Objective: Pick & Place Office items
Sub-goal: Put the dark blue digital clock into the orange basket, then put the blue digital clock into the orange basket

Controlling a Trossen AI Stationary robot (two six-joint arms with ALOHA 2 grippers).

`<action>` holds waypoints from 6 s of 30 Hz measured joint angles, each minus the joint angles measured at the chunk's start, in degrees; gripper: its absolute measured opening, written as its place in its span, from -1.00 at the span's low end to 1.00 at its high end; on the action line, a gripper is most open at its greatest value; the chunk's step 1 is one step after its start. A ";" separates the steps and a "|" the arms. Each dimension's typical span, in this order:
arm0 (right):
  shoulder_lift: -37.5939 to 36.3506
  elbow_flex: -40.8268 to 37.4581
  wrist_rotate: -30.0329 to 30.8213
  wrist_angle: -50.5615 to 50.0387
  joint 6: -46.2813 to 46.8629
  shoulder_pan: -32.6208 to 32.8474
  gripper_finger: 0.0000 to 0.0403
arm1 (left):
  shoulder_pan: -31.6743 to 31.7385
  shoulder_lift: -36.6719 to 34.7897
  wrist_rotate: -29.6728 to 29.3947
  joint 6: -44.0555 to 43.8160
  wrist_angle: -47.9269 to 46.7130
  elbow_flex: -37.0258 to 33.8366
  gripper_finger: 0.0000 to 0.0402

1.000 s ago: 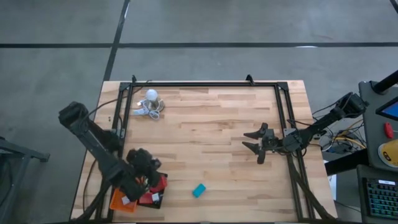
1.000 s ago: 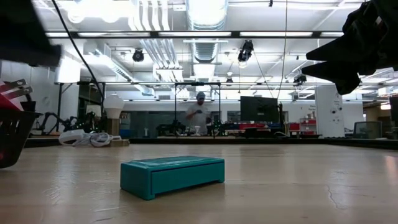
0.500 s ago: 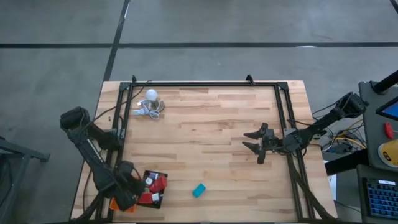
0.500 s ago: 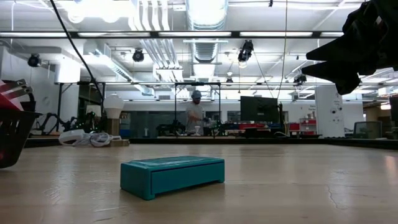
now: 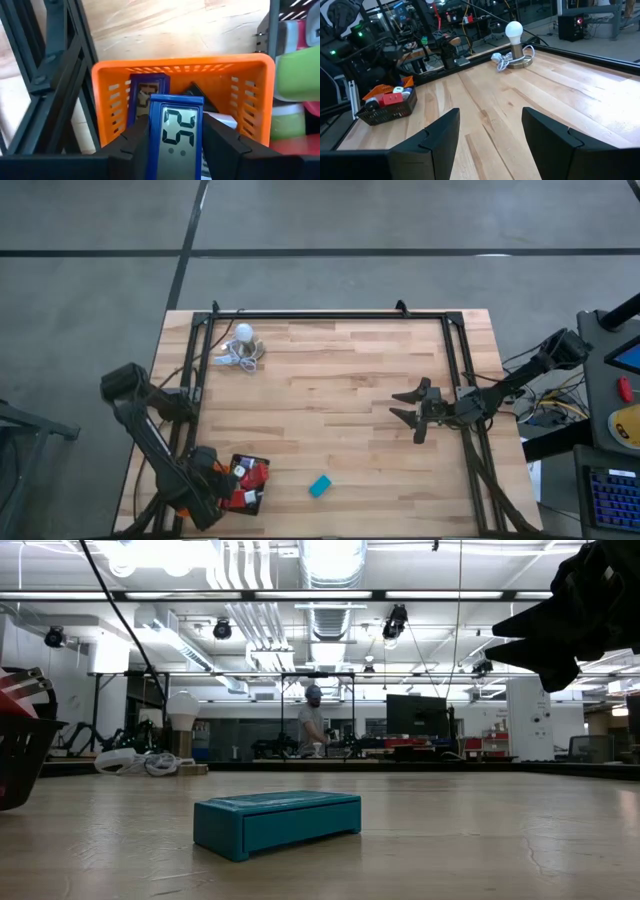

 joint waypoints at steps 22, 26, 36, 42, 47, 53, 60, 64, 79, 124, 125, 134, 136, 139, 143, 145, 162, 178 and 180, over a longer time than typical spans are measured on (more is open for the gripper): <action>0.00 0.00 0.01 0.00 0.00 0.01 0.04 | 0.04 0.97 -4.84 1.04 3.12 0.48 0.14; 0.00 0.00 -0.01 0.00 0.00 0.01 0.04 | 0.04 0.64 -3.76 1.10 2.15 0.98 0.16; -0.02 0.00 -0.01 0.00 0.00 0.00 0.04 | 0.35 -0.32 -23.94 10.17 -19.81 15.28 0.16; 0.00 0.00 0.00 -0.01 0.00 -0.01 0.04 | 4.04 -0.25 -45.93 27.98 -16.57 16.57 0.16; 0.00 0.00 -0.01 0.00 0.00 -0.01 0.04 | 10.57 -0.25 -54.84 45.56 -1.16 14.39 0.16; 0.00 0.00 0.00 -0.01 0.00 0.00 0.04 | 17.65 -0.23 -47.75 74.53 28.20 10.04 0.16; 0.00 0.00 0.01 0.00 0.00 0.01 0.04 | 20.48 -0.19 -43.32 80.49 44.52 5.21 0.16; 0.00 0.00 0.01 0.00 0.00 -0.01 0.04 | 20.26 0.37 -42.05 79.16 51.49 2.01 0.16; -0.01 -0.01 0.00 0.13 0.00 0.01 0.04 | 20.63 17.98 -35.97 75.80 43.14 16.50 0.17; -0.02 -0.02 0.01 -0.02 0.00 0.01 0.04 | 26.60 37.78 -22.52 69.70 18.24 41.49 0.17; -0.02 -0.02 -0.01 -0.02 0.00 -0.01 0.04 | 26.68 37.75 -22.35 69.26 18.77 41.05 0.17; -0.02 -0.01 -0.01 -0.05 0.00 -0.01 0.04 | 27.28 37.56 -20.02 67.32 21.00 38.28 0.17; -0.02 0.00 0.01 -0.02 0.00 0.00 0.04 | 27.28 37.56 -20.01 67.31 21.00 38.27 0.16; -0.02 -0.02 -0.01 -0.03 0.00 -0.01 0.04 | 27.28 37.56 -19.99 67.54 21.00 38.27 0.16; -0.02 0.00 0.00 0.00 0.00 0.01 0.04 | 27.28 37.56 -19.97 67.88 20.97 38.27 0.12; -0.02 -0.02 -0.01 -0.02 0.00 0.00 0.04 | 27.32 37.56 -19.97 67.98 20.82 38.27 0.05; -0.02 0.00 -0.01 -0.02 0.00 -0.01 0.04 | 27.32 37.51 -19.55 69.02 20.76 38.29 -0.18; -0.02 -0.02 -0.01 0.06 0.00 0.00 0.04 | 27.26 31.94 -27.46 73.69 14.08 38.75 -0.19; -0.02 -0.02 -0.01 0.04 0.00 -0.01 0.04 | 27.17 30.49 -28.87 73.11 12.03 38.75 -0.19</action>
